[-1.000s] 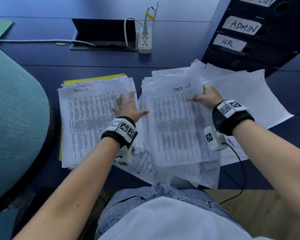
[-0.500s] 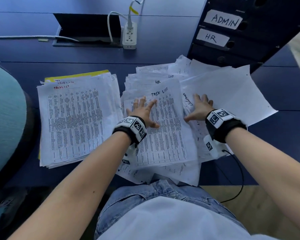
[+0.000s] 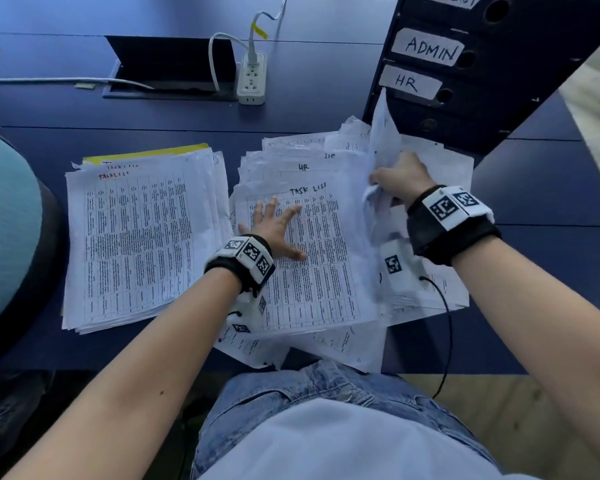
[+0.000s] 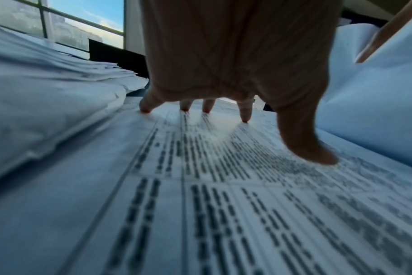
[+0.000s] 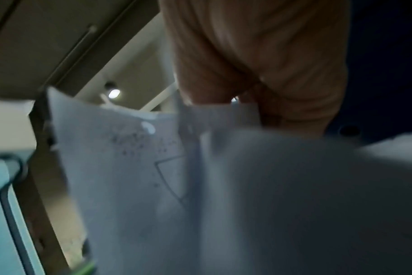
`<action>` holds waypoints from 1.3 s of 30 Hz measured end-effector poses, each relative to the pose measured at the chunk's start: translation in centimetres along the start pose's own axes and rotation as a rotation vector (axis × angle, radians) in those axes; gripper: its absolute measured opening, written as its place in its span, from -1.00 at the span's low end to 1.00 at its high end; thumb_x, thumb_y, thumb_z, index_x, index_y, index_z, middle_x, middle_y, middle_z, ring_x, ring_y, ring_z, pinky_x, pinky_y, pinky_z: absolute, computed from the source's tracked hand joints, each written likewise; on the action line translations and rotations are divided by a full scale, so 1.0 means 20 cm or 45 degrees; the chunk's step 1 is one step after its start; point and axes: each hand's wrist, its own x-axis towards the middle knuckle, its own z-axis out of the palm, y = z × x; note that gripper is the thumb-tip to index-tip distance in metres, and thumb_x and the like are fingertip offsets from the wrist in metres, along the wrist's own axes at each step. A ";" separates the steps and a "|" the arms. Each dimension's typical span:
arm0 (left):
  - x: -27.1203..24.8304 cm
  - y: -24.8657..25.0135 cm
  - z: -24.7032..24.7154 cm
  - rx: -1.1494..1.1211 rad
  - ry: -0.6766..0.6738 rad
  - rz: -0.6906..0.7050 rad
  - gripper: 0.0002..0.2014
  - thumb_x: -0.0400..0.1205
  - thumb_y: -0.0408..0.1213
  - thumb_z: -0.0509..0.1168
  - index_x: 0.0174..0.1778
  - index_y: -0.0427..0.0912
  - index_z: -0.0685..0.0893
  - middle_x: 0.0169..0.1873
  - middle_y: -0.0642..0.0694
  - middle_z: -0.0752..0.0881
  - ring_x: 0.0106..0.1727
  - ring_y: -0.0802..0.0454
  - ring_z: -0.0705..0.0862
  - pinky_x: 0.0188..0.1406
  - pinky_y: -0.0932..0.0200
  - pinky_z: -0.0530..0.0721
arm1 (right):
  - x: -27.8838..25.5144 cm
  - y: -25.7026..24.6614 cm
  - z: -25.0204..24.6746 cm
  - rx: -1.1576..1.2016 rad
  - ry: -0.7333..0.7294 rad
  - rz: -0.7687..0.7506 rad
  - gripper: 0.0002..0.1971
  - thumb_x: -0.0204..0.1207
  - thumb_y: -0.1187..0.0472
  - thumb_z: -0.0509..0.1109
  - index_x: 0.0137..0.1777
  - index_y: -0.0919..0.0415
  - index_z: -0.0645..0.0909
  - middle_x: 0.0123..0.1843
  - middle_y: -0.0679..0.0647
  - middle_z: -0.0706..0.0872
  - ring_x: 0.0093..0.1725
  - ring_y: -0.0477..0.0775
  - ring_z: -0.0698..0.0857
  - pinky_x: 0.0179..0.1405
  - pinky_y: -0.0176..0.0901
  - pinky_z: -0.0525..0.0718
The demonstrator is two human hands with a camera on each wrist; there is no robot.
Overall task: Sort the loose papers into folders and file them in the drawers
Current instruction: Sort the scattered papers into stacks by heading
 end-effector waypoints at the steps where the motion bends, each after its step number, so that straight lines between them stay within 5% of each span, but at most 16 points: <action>1: 0.00 0.00 -0.01 -0.010 -0.034 0.012 0.00 0.32 0.23 0.44 0.59 0.30 -0.02 0.63 -0.05 -0.26 0.62 -0.17 -0.32 0.41 -0.56 -0.16 | -0.01 -0.03 0.03 0.145 -0.073 0.047 -0.80 0.42 0.32 0.33 0.03 0.34 0.53 -0.06 0.24 0.63 -0.11 0.24 0.70 -0.29 -0.01 0.73; 3: -0.02 0.00 -0.06 -0.108 -0.072 0.112 0.12 0.12 0.61 0.15 0.60 0.21 0.07 0.64 -0.14 -0.14 0.64 -0.21 -0.17 0.47 -0.54 -0.09 | -0.04 -0.08 0.12 0.403 -0.209 0.123 -0.98 0.46 0.39 0.30 -0.15 0.34 0.49 -0.27 0.21 0.59 -0.34 0.15 0.66 -0.50 -0.15 0.67; 5: -0.02 -0.01 -0.10 -0.473 -0.042 0.264 0.38 -0.11 0.77 -0.10 0.59 -0.01 0.21 0.59 -0.26 0.20 0.57 -0.22 0.22 0.50 -0.37 0.21 | -0.07 -0.11 0.20 0.661 -0.308 0.208 -0.89 0.55 0.39 0.30 -0.20 0.31 0.45 -0.30 0.20 0.57 -0.40 0.09 0.63 -0.52 -0.14 0.70; 9: 0.00 -0.06 -0.12 -0.942 -0.026 0.242 0.18 0.04 0.70 0.11 0.40 -0.14 0.48 0.30 -0.22 0.58 0.28 -0.14 0.60 0.29 -0.21 0.56 | -0.08 -0.10 0.31 0.826 -0.471 0.309 -0.58 0.53 -0.15 0.33 -0.03 0.26 0.46 -0.23 0.11 0.51 -0.40 0.17 0.59 -0.30 0.11 0.73; 11: -0.04 -0.06 -0.15 -0.962 -0.049 0.260 -0.09 0.27 0.45 0.34 0.29 -0.25 0.55 0.01 -0.15 0.70 -0.06 0.13 0.73 -0.04 0.17 0.70 | -0.07 -0.08 0.32 0.790 -0.570 0.310 -0.35 0.45 -0.42 0.13 0.05 0.24 0.47 -0.20 0.09 0.53 -0.30 0.17 0.57 -0.12 0.20 0.67; 12: -0.06 -0.05 -0.15 -0.957 -0.074 0.274 -0.34 0.38 0.23 0.42 0.20 -0.23 0.60 -0.14 -0.06 0.70 -0.22 0.25 0.72 -0.19 0.33 0.68 | -0.06 -0.06 0.32 0.805 -0.608 0.312 -0.27 0.45 -0.46 0.03 0.17 0.23 0.48 -0.01 0.10 0.58 -0.10 0.24 0.60 0.07 0.31 0.59; 14: -0.06 -0.04 -0.15 -1.073 -0.105 0.250 -0.74 0.47 -0.10 0.45 0.02 -0.06 0.62 -0.16 0.04 0.70 -0.19 0.20 0.71 -0.11 0.26 0.70 | -0.05 -0.02 0.32 0.848 -0.624 0.303 -0.21 0.49 -0.43 -0.04 0.40 0.24 0.42 0.41 0.15 0.44 0.31 0.31 0.50 0.31 0.46 0.39; 16: -0.05 -0.04 -0.15 -1.356 -0.029 0.123 -0.89 0.58 -0.15 0.35 -0.07 -0.06 0.59 -0.15 -0.01 0.70 -0.11 0.02 0.69 -0.02 0.04 0.69 | -0.07 0.00 0.32 0.834 -0.599 0.288 -0.34 0.58 -0.32 0.02 0.37 0.23 0.44 0.41 0.17 0.42 0.29 0.20 0.51 0.27 0.33 0.42; 20: 0.03 -0.08 -0.17 -1.795 0.236 -0.155 -0.62 0.66 0.12 0.09 -0.14 -0.13 0.58 -0.52 -0.01 0.62 -0.58 0.12 0.59 -0.60 0.33 0.56 | -0.12 0.05 0.37 0.527 -0.537 0.043 -0.63 0.63 0.13 0.26 0.39 0.25 0.48 0.38 0.23 0.53 0.20 0.00 0.51 -0.03 -0.10 0.48; 24: 0.10 -0.12 -0.21 -1.818 0.418 -0.286 -0.62 0.63 0.05 0.21 -0.40 -0.13 0.51 -0.72 0.01 0.47 -0.75 0.11 0.40 -0.60 0.30 0.32 | -0.20 0.09 0.41 -0.256 -0.554 -0.474 -0.40 0.50 0.08 0.44 0.49 0.22 0.36 0.47 0.15 0.48 0.41 0.12 0.48 0.31 -0.14 0.43; 27: 0.12 -0.12 -0.24 -1.745 0.457 -0.325 -0.56 0.61 -0.33 0.26 -0.66 -0.19 0.57 -0.78 0.01 0.44 -0.76 0.11 0.37 -0.63 0.33 0.31 | -0.26 0.10 0.46 -0.526 -0.551 -0.596 -0.05 0.35 -0.15 0.50 0.61 0.19 0.10 0.62 0.14 0.23 0.56 0.15 0.29 0.51 0.13 0.30; 30: 0.12 -0.08 -0.27 -1.753 0.353 -0.282 -0.64 0.66 -0.41 0.18 -0.50 -0.19 0.45 -0.80 0.01 0.38 -0.78 0.16 0.34 -0.74 0.37 0.42 | -0.30 0.10 0.52 -0.691 -0.469 -0.615 0.10 0.27 -0.21 0.53 0.62 0.20 -0.06 0.65 0.15 0.06 0.60 0.19 0.15 0.49 0.32 0.25; 33: 0.11 -0.06 -0.28 -1.738 0.379 -0.251 -0.72 0.67 -0.44 0.19 -0.40 -0.27 0.47 -0.67 -0.08 0.47 -0.71 0.16 0.47 -0.68 0.26 0.66 | -0.31 0.11 0.54 -0.712 -0.334 -0.639 -0.36 0.45 0.12 0.43 0.42 0.28 0.20 0.48 0.23 0.31 0.43 0.27 0.37 0.29 0.22 0.45; 35: 0.10 -0.06 -0.29 -1.622 0.464 -0.249 -0.70 0.67 -0.41 0.20 -0.41 -0.29 0.49 -0.59 -0.12 0.59 -0.62 0.11 0.60 -0.61 0.23 0.71 | -0.31 0.11 0.52 -0.561 -0.228 -0.680 -0.79 0.52 0.33 0.26 0.08 0.25 0.30 0.05 0.17 0.50 0.05 0.23 0.57 -0.11 -0.04 0.55; 37: 0.10 -0.09 -0.29 -1.473 0.565 -0.283 -0.69 0.67 -0.36 0.22 -0.43 -0.27 0.51 -0.39 -0.18 0.64 -0.45 0.00 0.63 -0.59 0.27 0.68 | -0.30 0.10 0.46 -0.412 -0.172 -0.677 -0.89 0.59 0.39 0.18 -0.08 0.22 0.30 -0.22 0.06 0.50 -0.22 0.14 0.58 -0.41 -0.22 0.47; 39: 0.11 -0.14 -0.31 -1.421 0.628 -0.346 -0.74 0.67 -0.33 0.24 -0.33 -0.34 0.57 -0.20 -0.22 0.66 -0.34 -0.10 0.67 -0.56 0.28 0.68 | -0.27 0.06 0.36 -0.266 -0.074 -0.676 -0.90 0.61 0.37 0.19 -0.11 0.21 0.35 -0.30 0.07 0.54 -0.30 0.13 0.58 -0.47 -0.22 0.47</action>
